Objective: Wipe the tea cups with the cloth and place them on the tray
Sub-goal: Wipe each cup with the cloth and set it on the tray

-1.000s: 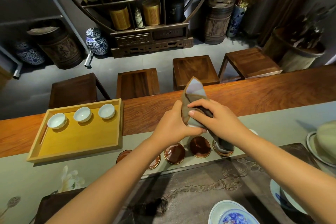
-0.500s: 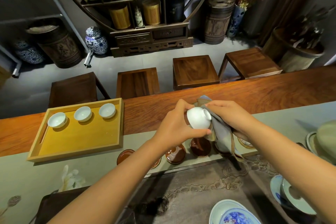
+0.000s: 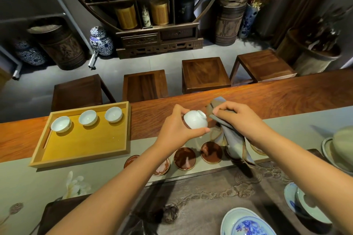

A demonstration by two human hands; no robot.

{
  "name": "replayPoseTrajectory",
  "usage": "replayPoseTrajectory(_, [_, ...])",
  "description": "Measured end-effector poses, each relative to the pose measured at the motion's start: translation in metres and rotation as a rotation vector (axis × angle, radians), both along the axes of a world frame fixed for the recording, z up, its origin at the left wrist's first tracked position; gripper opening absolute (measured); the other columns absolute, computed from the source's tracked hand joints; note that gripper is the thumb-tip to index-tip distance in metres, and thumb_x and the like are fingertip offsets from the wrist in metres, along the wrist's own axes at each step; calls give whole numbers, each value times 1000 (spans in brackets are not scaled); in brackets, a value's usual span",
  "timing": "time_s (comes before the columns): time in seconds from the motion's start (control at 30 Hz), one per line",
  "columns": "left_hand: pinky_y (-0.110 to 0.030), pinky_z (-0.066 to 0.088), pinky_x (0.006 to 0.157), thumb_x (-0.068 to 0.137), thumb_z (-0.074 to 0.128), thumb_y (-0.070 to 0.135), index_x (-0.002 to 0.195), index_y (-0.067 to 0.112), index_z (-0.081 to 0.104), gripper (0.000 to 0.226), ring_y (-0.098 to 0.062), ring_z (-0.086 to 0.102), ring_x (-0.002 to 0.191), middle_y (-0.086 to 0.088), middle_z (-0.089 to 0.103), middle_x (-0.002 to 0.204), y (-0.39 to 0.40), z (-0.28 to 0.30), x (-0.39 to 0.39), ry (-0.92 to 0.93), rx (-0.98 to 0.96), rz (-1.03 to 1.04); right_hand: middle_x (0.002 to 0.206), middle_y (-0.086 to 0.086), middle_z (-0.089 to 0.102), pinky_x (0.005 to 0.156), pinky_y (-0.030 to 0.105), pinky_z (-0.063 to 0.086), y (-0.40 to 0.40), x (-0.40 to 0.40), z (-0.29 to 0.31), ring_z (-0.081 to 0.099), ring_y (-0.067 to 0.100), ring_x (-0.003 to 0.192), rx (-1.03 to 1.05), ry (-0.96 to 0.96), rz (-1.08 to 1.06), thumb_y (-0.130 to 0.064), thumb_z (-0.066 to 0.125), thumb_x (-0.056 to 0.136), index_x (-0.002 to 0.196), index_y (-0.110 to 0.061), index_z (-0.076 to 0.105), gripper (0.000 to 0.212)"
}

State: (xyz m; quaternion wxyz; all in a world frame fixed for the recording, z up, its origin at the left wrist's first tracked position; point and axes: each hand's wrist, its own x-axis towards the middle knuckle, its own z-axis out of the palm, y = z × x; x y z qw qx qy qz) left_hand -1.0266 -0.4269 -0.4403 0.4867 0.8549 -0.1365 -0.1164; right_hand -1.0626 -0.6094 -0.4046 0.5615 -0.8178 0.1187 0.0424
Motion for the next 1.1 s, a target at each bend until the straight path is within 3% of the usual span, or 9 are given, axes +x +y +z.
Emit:
replayPoseTrajectory(0.3, [-19,41,65,48,80,59,92,30,48,61,3,56,88,16,60,97,30,-2,-2,81,-95,61,80,-10,64,62,1,40,31,9,-9,56,-10,70,-31,-85,141,-23,66,82,83,-19,67,4])
replayPoseTrajectory(0.5, [-24,47,73,52,81,54,90,36,46,55,6,54,89,19,58,97,63,-4,5,71,-127,59,82,-10,65,69,17,43,52,24,-19,58,2,78,-85,-78,97,-25,66,82,83,-21,67,5])
replayPoseTrajectory(0.67, [-25,47,78,54,84,43,90,39,47,52,8,54,87,32,55,91,93,-7,15,51,-162,62,79,-9,65,72,19,43,83,38,-20,58,4,76,-67,-106,130,-23,68,81,79,-22,66,3])
replayPoseTrajectory(0.77, [-26,49,82,50,84,46,92,43,49,55,8,56,90,25,59,95,113,-10,20,57,-191,87,78,-9,64,74,21,44,104,49,-18,57,6,77,-71,-128,151,-22,68,81,79,-20,66,4])
replayPoseTrajectory(0.9, [-16,43,73,49,80,56,93,54,52,52,13,53,88,35,55,94,146,-13,26,39,-171,118,79,-7,64,80,30,45,134,62,-16,59,11,82,-75,-148,182,-22,68,81,79,-17,66,6])
replayPoseTrajectory(1.0, [-14,39,75,53,74,65,98,62,46,52,5,51,95,29,49,103,177,-19,32,-6,-60,122,79,-7,65,77,27,45,156,71,-16,59,10,80,-77,-148,206,-23,68,82,80,-16,65,7])
replayPoseTrajectory(1.1, [-21,34,86,59,71,64,116,56,44,63,-3,41,105,13,45,117,212,-29,38,-38,77,140,80,-6,66,76,26,45,178,78,-18,60,10,80,-77,-131,226,-24,67,82,81,-15,66,9])
